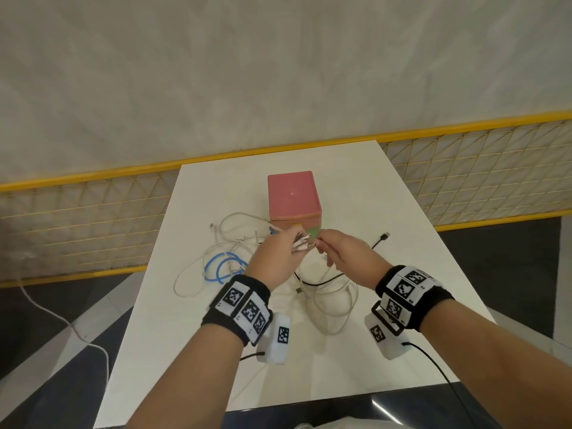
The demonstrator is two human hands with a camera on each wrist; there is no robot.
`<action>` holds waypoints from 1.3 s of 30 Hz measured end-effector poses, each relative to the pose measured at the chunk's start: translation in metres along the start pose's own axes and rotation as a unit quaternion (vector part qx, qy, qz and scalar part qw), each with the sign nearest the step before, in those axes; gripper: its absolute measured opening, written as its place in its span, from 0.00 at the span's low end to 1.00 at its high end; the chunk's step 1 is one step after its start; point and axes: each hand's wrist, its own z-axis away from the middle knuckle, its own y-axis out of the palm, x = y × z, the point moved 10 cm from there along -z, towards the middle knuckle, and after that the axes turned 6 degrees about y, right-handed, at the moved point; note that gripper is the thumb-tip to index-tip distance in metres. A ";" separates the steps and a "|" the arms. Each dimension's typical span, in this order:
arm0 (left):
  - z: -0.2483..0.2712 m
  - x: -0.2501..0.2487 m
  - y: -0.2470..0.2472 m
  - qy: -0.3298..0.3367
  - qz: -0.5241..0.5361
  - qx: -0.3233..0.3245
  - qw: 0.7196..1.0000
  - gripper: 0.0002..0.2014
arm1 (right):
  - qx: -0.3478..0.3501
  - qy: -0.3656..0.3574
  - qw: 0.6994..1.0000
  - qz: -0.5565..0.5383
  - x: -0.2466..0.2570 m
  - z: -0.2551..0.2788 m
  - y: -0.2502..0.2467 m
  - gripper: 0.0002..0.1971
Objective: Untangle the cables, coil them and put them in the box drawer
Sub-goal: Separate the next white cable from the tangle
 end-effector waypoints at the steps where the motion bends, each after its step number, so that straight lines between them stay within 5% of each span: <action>1: -0.001 0.003 -0.007 -0.003 0.000 -0.018 1.000 0.07 | 0.002 0.011 1.000 -0.007 -0.007 0.001 0.001 0.11; 7: 0.004 0.035 -0.053 -0.066 -0.029 -0.124 0.990 0.06 | 0.015 0.050 0.999 0.014 -0.035 0.006 0.004 0.12; 10: 0.005 0.018 -0.023 -0.034 0.034 -0.054 0.997 0.09 | -0.004 0.011 1.000 0.026 -0.016 0.003 0.006 0.10; 16: 0.005 0.024 0.032 -0.046 -0.006 0.072 0.996 0.10 | 0.009 0.005 1.000 0.000 -0.007 0.001 0.017 0.12; 19: -0.004 0.049 -0.020 -0.093 -0.015 -0.067 0.993 0.08 | 0.035 0.028 0.999 0.005 -0.018 0.005 0.024 0.17; 22: 0.000 0.068 -0.093 -0.133 0.018 -0.257 0.957 0.29 | 0.058 0.036 0.997 0.035 -0.024 0.008 0.035 0.13; 24: -0.002 0.073 -0.108 -0.144 0.042 -0.264 0.953 0.36 | 0.089 0.038 0.993 0.068 -0.025 0.009 0.051 0.10; 27: -0.002 0.075 -0.100 -0.149 0.066 -0.246 0.956 0.21 | 0.143 0.051 0.984 0.098 -0.029 0.008 0.082 0.09; 33: 0.021 0.078 -0.047 -0.145 0.110 -0.204 0.962 0.23 | 0.222 0.109 0.946 0.209 -0.046 0.011 0.133 0.14; 39: 0.046 0.087 -0.018 -0.162 0.167 -0.183 0.955 0.22 | 0.204 0.142 0.931 0.268 -0.055 0.012 0.148 0.16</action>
